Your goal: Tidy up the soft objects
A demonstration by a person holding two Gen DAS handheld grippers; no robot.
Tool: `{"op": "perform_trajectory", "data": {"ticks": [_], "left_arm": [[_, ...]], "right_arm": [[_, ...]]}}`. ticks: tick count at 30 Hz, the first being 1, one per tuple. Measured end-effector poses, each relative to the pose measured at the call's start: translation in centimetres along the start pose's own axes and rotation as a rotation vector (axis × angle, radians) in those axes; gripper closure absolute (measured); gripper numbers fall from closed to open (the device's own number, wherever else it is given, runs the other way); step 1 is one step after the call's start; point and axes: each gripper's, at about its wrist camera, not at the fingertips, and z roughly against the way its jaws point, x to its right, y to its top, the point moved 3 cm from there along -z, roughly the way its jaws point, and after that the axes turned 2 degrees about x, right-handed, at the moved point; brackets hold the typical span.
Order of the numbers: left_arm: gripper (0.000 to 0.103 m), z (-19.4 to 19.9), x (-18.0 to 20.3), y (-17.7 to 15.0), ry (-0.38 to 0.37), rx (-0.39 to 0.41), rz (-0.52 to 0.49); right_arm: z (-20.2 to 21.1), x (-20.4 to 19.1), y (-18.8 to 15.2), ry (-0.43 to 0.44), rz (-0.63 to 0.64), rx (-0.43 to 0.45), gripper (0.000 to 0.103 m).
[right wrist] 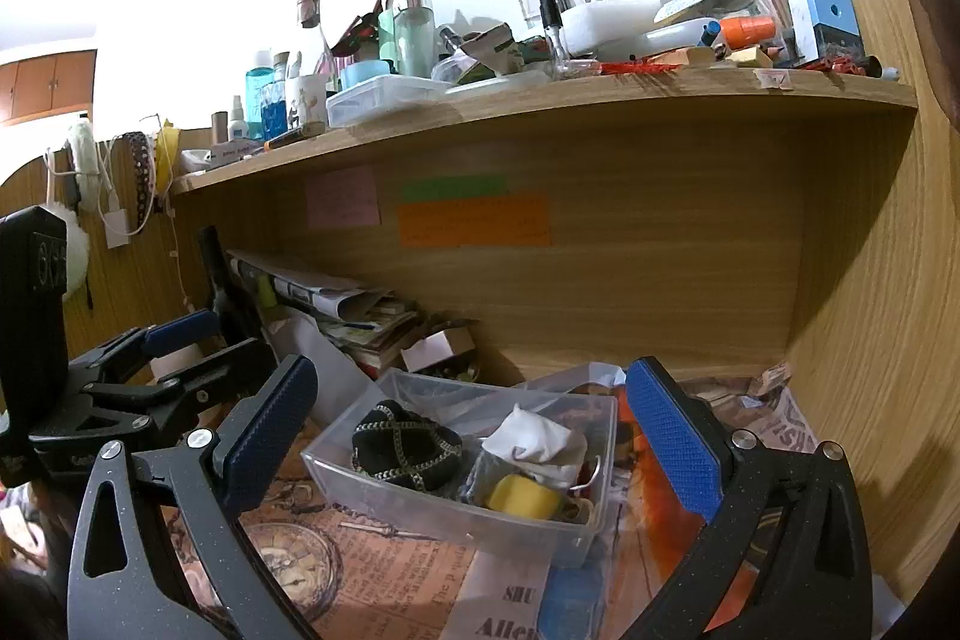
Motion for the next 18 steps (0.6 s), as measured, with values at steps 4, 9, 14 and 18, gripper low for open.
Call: {"op": "perform_trajectory", "data": {"ticks": [4,9,14,18], "left_arm": [[0.0,-0.1,0.1,-0.1,-0.006,-0.004,-0.004],[0.0,-0.1,0.0,-0.2,-0.011,-0.007,-0.004],[0.0,-0.5,-0.4,-0.4,-0.018,-0.028,0.008],[0.0,-1.1,-1.0,-0.8,-0.018,-0.046,0.018]], "right_arm": [[-0.2,-0.2,-0.2,-0.002,0.0,-0.006,0.0],[-0.4,-0.5,-0.4,-0.003,0.002,-0.013,0.0],[-0.9,-0.4,-0.7,-0.014,-0.004,-0.029,0.0],[-1.3,0.2,-1.0,-0.016,-0.024,-0.047,0.0]]}}
